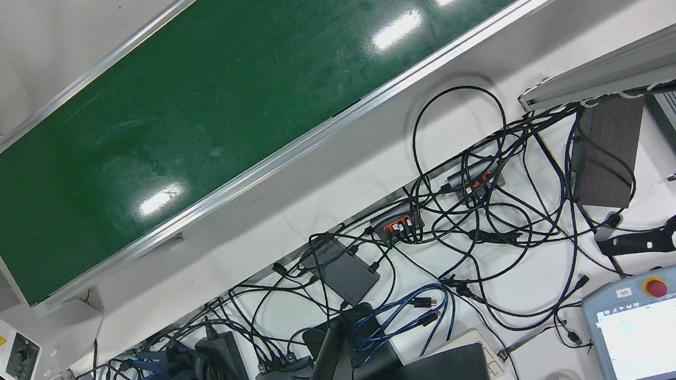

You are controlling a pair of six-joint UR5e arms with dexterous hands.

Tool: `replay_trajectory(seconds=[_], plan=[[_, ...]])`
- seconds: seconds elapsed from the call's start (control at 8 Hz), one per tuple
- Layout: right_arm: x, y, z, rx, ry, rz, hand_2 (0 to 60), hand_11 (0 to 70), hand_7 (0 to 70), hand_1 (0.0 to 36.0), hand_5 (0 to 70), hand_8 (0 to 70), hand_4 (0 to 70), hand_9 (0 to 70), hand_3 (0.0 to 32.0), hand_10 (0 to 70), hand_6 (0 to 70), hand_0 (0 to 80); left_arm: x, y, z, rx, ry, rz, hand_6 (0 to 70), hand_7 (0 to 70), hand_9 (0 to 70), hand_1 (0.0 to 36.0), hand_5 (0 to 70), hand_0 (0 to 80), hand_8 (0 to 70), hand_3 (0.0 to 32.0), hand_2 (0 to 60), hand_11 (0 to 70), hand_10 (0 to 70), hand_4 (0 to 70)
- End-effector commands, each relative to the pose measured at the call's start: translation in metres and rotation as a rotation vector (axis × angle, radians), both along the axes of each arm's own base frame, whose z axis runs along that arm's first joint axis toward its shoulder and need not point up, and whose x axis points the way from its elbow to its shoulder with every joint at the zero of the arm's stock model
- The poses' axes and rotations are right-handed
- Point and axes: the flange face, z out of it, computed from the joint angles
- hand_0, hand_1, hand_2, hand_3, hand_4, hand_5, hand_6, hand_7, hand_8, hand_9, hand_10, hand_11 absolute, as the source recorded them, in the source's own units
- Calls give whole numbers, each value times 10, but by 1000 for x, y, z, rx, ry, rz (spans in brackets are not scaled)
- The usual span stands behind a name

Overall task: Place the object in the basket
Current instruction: 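Move the left hand toward the orange-labelled bottle on the belt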

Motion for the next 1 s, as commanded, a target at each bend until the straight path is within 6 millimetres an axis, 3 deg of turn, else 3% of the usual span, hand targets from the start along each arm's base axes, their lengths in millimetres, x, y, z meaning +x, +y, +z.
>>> replay_trajectory(seconds=[0.0,0.12,0.25,0.38,0.88], plan=[[0,0,0,0,0,0,0,0,0,0,0,0,0,0,0,0,0,0,24,9,-2,-3,7,-9,0,0,16,134,3,507,0,0,0,123,70,0],[0,0,0,0,0,0,0,0,0,0,0,0,0,0,0,0,0,0,54,19,-8,1,32,25,0,0,23,135,8,500,1,0,0,115,64,0],[0,0,0,0,0,0,0,0,0,0,0,0,0,0,0,0,0,0,75,19,-38,13,45,53,0,0,21,131,13,491,0,0,0,103,57,0],[0,0,0,0,0,0,0,0,0,0,0,0,0,0,0,0,0,0,82,17,-51,19,51,62,0,0,17,124,15,475,0,0,0,93,51,0],[0,0,0,0,0,0,0,0,0,0,0,0,0,0,0,0,0,0,92,8,-34,1,97,93,0,0,18,123,18,466,0,0,23,83,45,0]])
